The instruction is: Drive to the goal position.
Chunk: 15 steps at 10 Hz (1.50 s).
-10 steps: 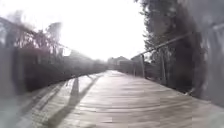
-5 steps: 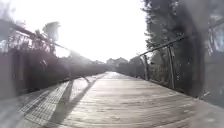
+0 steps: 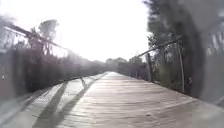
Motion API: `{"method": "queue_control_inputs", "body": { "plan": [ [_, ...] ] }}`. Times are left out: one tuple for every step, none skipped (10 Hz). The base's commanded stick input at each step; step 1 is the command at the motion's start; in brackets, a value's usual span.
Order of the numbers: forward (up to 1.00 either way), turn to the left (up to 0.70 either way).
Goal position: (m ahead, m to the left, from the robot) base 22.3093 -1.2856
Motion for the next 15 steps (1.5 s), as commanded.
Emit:
{"method": "queue_control_inputs", "body": {
  "plan": [
    [1.00,0.00],
    [1.00,0.00],
    [1.00,0.00],
    [1.00,0.00],
    [1.00,0.00],
    [1.00,0.00],
    [1.00,0.00],
    [1.00,0.00],
    [1.00,0.00],
    [1.00,0.00],
    [1.00,0.00],
    [1.00,0.00],
    [1.00,0.00],
    [1.00,0.00],
    [1.00,0.00]
  ]
}}
